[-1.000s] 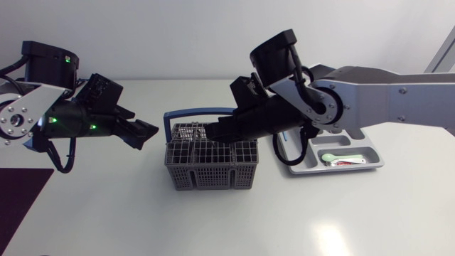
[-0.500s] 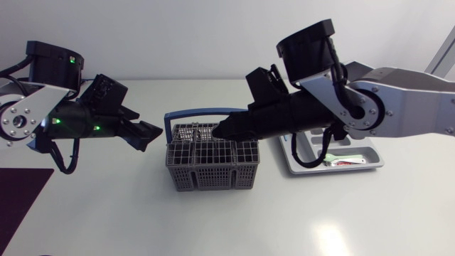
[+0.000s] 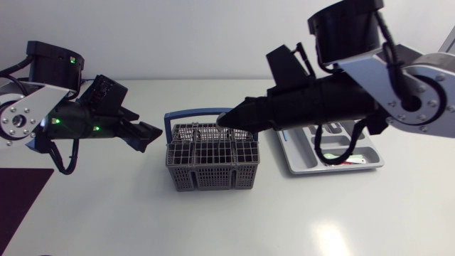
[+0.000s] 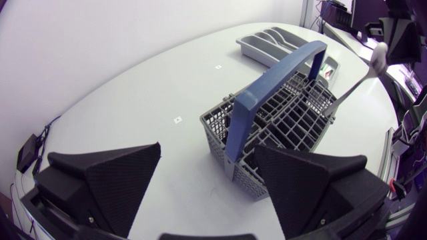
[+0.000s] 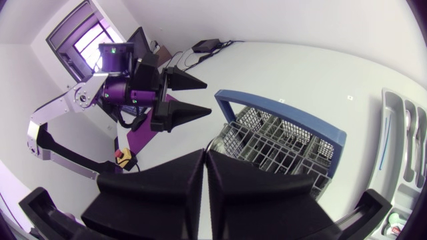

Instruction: Unload the cutlery basket into the drawer organizer.

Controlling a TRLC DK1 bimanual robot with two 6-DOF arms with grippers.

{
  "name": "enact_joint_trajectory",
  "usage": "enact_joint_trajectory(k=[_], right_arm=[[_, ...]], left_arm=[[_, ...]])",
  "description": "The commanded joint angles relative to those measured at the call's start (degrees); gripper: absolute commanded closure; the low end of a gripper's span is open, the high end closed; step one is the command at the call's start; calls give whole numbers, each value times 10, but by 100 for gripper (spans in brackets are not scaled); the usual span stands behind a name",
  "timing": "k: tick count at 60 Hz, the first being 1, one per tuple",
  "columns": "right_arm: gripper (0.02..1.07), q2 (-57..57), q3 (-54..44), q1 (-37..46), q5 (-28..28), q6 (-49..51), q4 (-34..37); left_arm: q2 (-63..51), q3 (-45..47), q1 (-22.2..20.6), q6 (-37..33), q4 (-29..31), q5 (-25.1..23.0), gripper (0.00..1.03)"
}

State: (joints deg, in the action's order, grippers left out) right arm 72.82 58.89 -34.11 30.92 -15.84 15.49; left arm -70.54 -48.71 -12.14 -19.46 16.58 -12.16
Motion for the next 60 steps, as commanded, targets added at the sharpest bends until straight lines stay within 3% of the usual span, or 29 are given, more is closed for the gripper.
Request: enact_joint_trajectory(k=[1, 13, 21, 29, 40, 60], right_arm=[[99, -32, -4, 25, 6, 12, 20], [99, -71, 22, 91, -11, 68, 128], [100, -76, 42, 104, -94, 127, 215], [100, -81, 36, 157, -135, 185, 268], [99, -75, 4, 273, -182, 295, 272], [99, 36, -46, 403, -232, 436, 157]], left_arm=[[7, -14, -2, 10, 6, -4, 6], [22, -13, 7, 7, 19, -3, 5], [29, -14, 15, 6, 29, -4, 5], [37, -9, 16, 5, 36, -3, 5], [43, -3, 28, -3, 38, -3, 5], [49, 5, 32, -11, 38, -4, 5]])
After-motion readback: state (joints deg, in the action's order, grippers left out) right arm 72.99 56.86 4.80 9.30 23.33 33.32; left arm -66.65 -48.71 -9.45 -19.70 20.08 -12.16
